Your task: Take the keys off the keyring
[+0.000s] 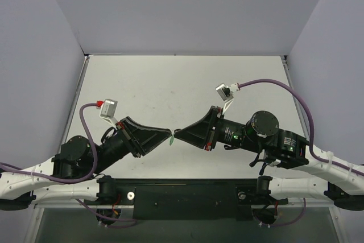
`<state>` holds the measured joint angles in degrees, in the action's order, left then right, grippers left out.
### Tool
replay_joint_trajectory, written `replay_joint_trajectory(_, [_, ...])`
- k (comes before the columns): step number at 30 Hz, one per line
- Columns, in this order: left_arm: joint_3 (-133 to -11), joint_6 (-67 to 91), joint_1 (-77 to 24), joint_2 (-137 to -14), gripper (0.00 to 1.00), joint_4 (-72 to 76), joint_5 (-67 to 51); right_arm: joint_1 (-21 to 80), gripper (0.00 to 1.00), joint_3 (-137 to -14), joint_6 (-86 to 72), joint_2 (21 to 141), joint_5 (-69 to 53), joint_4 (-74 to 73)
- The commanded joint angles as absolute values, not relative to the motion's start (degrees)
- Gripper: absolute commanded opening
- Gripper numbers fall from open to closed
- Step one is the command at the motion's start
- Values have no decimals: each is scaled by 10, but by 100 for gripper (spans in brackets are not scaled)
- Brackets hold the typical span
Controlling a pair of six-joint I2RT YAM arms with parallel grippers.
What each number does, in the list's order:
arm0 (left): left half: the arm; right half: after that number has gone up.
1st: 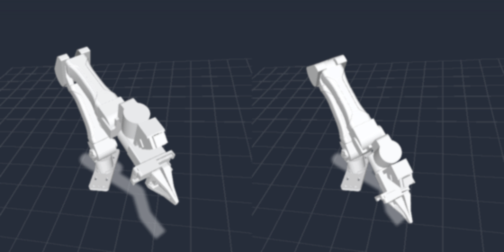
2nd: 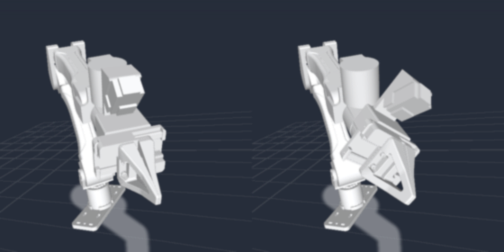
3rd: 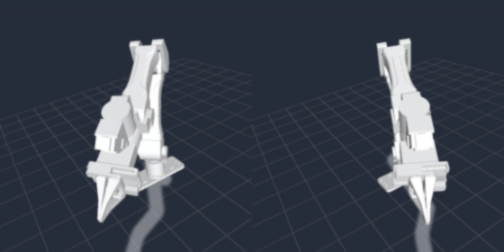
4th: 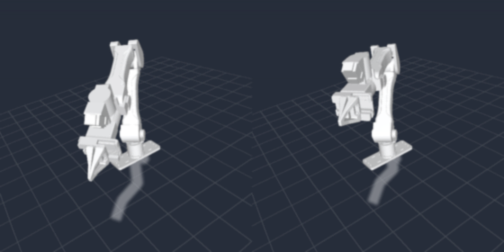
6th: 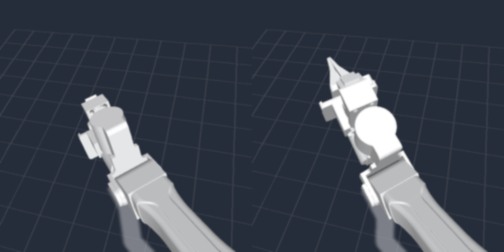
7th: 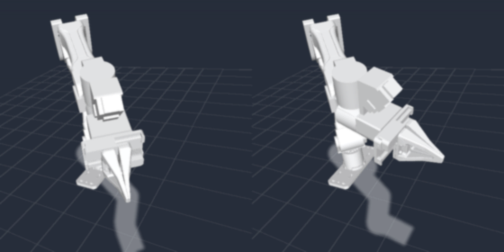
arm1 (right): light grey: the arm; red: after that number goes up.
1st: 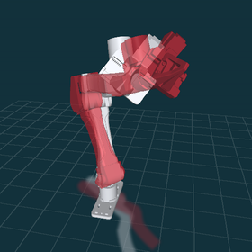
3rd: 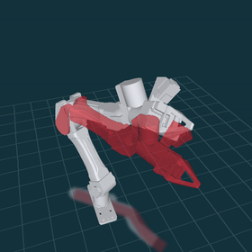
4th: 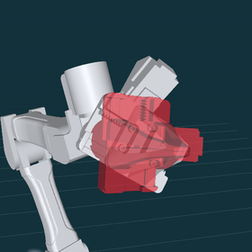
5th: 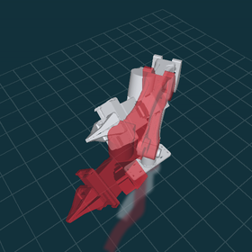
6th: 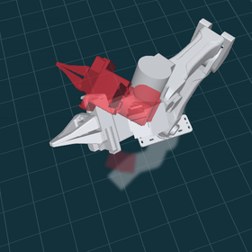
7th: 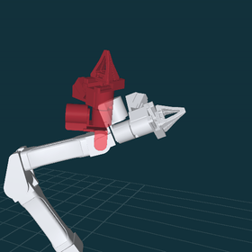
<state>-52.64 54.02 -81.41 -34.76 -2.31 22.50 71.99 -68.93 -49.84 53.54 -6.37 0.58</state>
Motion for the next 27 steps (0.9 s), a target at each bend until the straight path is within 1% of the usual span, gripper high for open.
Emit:
replay_joint_trajectory(1, [-531, 544, -817, -353, 33, 14, 218, 716, 0, -688, -498, 532, -60, 52])
replay_joint_trajectory(11, [-540, 543, -816, -366, 27, 18, 198, 716, 0, -683, -504, 532, -58, 58])
replay_joint_trajectory(15, [-541, 543, -816, -366, 16, 17, 196, 717, 0, -681, -504, 530, -59, 58])
replay_joint_trajectory(17, [-541, 543, -816, -366, 3, 14, 197, 717, 0, -679, -505, 529, -58, 58])
replay_joint_trajectory(18, [-542, 542, -816, -365, 0, 11, 195, 717, 0, -679, -506, 529, -59, 57])
replay_joint_trajectory(23, [-555, 530, -816, -368, 0, 1, 180, 718, 0, -677, -507, 529, -61, 47])
replay_joint_trajectory(27, [-584, 517, -816, -372, 0, -85, 160, 719, 0, -678, -505, 529, -64, 18])
